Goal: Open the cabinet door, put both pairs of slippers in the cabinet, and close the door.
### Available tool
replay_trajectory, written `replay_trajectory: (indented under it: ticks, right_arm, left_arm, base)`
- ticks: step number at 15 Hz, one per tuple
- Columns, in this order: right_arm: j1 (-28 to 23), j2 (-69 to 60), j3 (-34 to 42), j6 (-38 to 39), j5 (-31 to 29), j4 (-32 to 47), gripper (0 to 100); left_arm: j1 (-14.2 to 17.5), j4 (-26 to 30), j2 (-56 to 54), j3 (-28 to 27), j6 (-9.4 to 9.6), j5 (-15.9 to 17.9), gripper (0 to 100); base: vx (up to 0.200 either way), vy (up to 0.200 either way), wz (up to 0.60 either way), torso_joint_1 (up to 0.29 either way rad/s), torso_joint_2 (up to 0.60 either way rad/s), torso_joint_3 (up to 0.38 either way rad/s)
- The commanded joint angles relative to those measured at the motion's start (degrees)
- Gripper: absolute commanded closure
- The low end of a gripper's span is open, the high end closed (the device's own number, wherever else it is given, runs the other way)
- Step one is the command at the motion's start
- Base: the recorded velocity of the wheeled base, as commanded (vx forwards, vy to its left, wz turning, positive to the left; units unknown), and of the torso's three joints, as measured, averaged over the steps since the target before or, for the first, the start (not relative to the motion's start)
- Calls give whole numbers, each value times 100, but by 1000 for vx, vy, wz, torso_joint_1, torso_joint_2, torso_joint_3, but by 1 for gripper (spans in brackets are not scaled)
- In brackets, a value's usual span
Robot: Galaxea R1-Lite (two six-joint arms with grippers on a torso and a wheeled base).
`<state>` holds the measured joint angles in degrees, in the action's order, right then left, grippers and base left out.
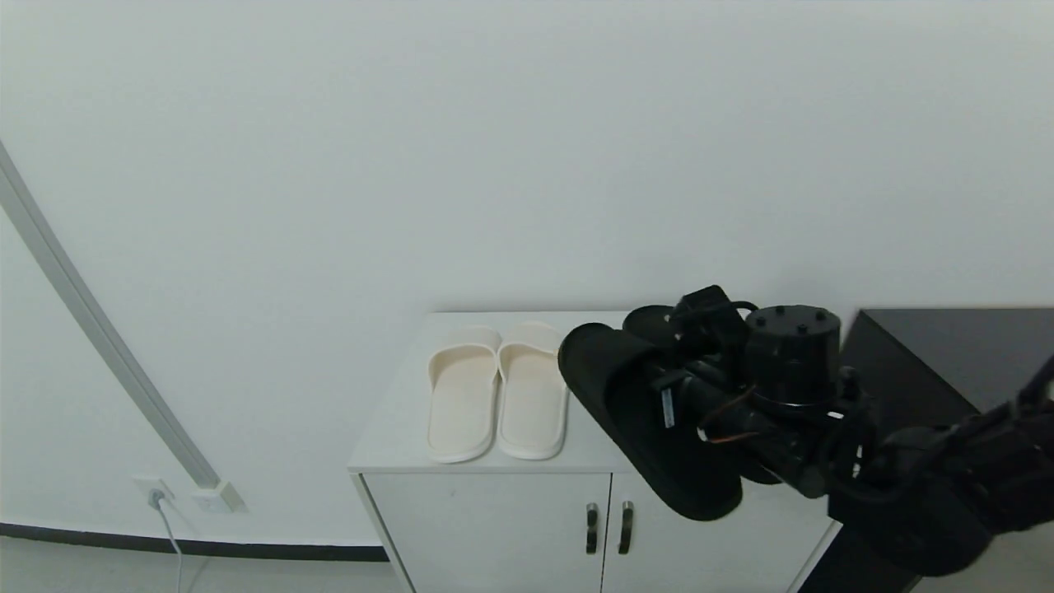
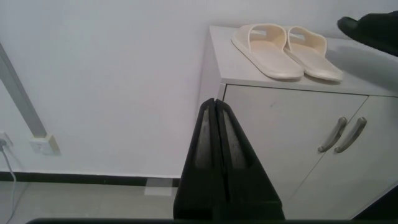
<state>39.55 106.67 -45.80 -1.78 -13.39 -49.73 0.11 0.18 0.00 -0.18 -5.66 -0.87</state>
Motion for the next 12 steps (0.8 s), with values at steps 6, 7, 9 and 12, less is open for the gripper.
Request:
replay_trajectory:
  ticks: [6, 7, 9, 12]
  right_arm:
    - [0, -2528, 933, -77, 2745, 2230, 100]
    - [9, -2537, 959, -86, 2771, 2239, 100]
    - [27, -2511, 994, -86, 2780, 2239, 100]
    - [36, -2502, 1056, -86, 2780, 2230, 100]
  left_arm:
    - [-2, -1, 0, 1, -6, -1, 100]
    - [7, -1, 9, 1, -6, -1, 100]
    - [7, -1, 0, 1, -6, -1, 100]
    - [-2, -1, 0, 1, -23, -10, 100]
  base:
    - [0, 0, 0, 0, 0, 0]
    - [0, 0, 0, 0, 0, 0]
    - [0, 0, 0, 0, 0, 0]
    - [0, 0, 0, 0, 0, 0]
